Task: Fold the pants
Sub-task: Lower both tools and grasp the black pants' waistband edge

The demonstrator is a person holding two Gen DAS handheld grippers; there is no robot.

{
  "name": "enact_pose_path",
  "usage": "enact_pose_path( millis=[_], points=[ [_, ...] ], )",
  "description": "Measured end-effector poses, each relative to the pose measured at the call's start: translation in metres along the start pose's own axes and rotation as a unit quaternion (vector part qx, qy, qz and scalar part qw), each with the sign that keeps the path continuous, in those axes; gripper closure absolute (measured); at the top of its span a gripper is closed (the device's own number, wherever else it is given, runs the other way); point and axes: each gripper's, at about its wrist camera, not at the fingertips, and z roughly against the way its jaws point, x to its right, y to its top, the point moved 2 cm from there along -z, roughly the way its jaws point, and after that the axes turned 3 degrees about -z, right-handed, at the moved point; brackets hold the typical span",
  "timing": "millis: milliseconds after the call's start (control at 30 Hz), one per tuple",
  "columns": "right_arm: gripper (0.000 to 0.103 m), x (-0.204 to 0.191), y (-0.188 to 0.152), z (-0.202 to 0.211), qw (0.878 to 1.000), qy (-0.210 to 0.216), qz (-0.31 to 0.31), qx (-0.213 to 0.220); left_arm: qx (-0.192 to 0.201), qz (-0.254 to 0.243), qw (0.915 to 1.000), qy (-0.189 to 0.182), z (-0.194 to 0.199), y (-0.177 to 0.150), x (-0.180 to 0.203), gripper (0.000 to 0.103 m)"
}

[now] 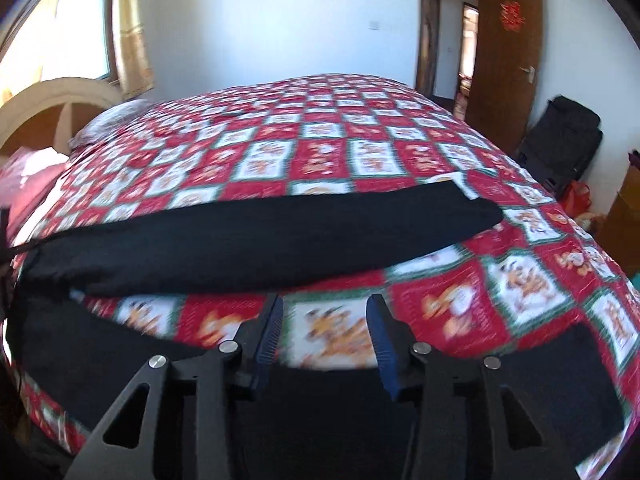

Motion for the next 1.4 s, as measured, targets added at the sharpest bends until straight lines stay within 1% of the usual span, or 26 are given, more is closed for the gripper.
enact_pose_path(
  millis=[100,133,167,200,267,333,400,500,533,567,600,633,733,833,933,1033,1067,1100,1133,1167,1200,1233,1267,1300,1367,1400],
  points=[
    [0.058,0.037,0.029,-0.017,0.999,-0.017,-0.034,-0.010,-0.001,-0.014,0.9999,-0.006,-0.001,0.004,0.002,0.032],
    [0.058,0.050,0.039,-0.022,0.999,-0.027,-0.043,-0.011,-0.001,-0.019,0.9998,-0.011,-0.001,0.005,0.004,0.039],
    [0.058,0.059,0.046,-0.026,0.998,-0.036,-0.046,-0.011,0.001,-0.025,0.9995,-0.019,0.001,0.006,0.005,0.051],
    [0.058,0.071,0.055,-0.031,0.997,-0.050,-0.049,-0.010,0.003,-0.032,0.9992,-0.023,0.002,0.007,0.008,0.053],
    [0.058,0.091,0.070,-0.042,0.996,-0.065,-0.059,-0.014,0.003,-0.041,0.9990,-0.016,0.003,0.009,0.011,0.053],
    [0.057,0.115,0.084,-0.058,0.995,-0.058,-0.083,-0.022,0.002,-0.050,0.9986,-0.016,0.000,0.010,0.012,0.053],
    [0.057,0.132,0.094,-0.073,0.993,-0.054,-0.105,-0.029,-0.001,-0.040,0.9989,-0.023,-0.004,0.009,0.009,0.052],
    [0.057,0.148,0.106,-0.101,0.990,-0.059,-0.116,-0.053,-0.001,-0.041,0.9989,-0.022,-0.005,0.008,0.010,0.049],
    [0.056,0.150,0.110,-0.109,0.990,-0.060,-0.113,-0.061,-0.002,-0.041,0.9989,-0.020,-0.005,0.008,0.011,0.048],
    [0.049,0.152,0.113,-0.117,0.990,-0.062,-0.110,-0.067,-0.003,-0.041,0.9990,-0.020,-0.006,0.008,0.011,0.047],
    [0.039,0.153,0.117,-0.127,0.990,-0.063,-0.105,-0.076,-0.006,-0.040,0.9990,-0.017,-0.007,0.008,0.011,0.045],
    [0.038,0.155,0.120,-0.135,0.990,-0.062,-0.100,-0.082,-0.007,-0.037,0.9992,-0.014,-0.007,0.008,0.011,0.040],
    [0.038,0.153,0.130,-0.156,0.991,-0.061,-0.080,-0.089,-0.014,-0.033,0.9993,-0.012,-0.010,0.009,0.009,0.034],
    [0.038,0.153,0.136,-0.176,0.991,-0.055,-0.078,-0.098,-0.016,-0.042,0.9989,-0.011,-0.011,0.009,0.010,0.034],
    [0.038,0.155,0.137,-0.194,0.988,-0.066,-0.077,-0.118,-0.015,-0.040,0.9990,-0.013,-0.012,0.009,0.010,0.034],
    [0.038,0.157,0.133,-0.202,0.987,-0.047,-0.091,-0.128,-0.010,-0.032,0.9992,-0.020,-0.011,0.008,0.008,0.034],
    [0.039,0.157,0.132,-0.202,0.987,-0.047,-0.090,-0.126,-0.009,-0.033,0.9992,-0.021,-0.010,0.008,0.008,0.035],
    [0.050,0.157,0.131,-0.202,0.987,-0.046,-0.087,-0.126,-0.008,-0.035,0.9991,-0.022,-0.010,0.009,0.009,0.036],
    [0.059,0.156,0.130,-0.202,0.987,-0.044,-0.083,-0.127,-0.007,-0.038,0.9990,-0.024,-0.009,0.009,0.010,0.041],
    [0.071,0.155,0.130,-0.202,0.988,-0.046,-0.077,-0.128,-0.006,-0.043,0.9987,-0.027,-0.008,0.009,0.011,0.046],
    [0.080,0.154,0.129,-0.201,0.988,-0.049,-0.071,-0.128,-0.005,-0.049,0.9984,-0.029,-0.008,0.010,0.013,0.048],
    [0.085,0.153,0.129,-0.201,0.988,-0.044,-0.066,-0.129,-0.005,-0.054,0.9982,-0.027,-0.007,0.010,0.015,0.050],
    [0.090,0.152,0.129,-0.200,0.989,-0.041,-0.063,-0.128,-0.004,-0.057,0.9980,-0.029,-0.006,0.010,0.016,0.056],
    [0.092,0.151,0.129,-0.199,0.989,-0.042,-0.058,-0.126,-0.004,-0.059,0.9977,-0.032,-0.006,0.011,0.017,0.059],
    [0.093,0.148,0.130,-0.196,0.990,-0.048,-0.048,-0.122,-0.001,-0.057,0.9974,-0.045,-0.004,0.011,0.018,0.074],
    [0.094,0.147,0.130,-0.195,0.990,-0.051,-0.046,-0.120,0.001,-0.057,0.9971,-0.051,-0.003,0.011,0.019,0.077]
  ],
)
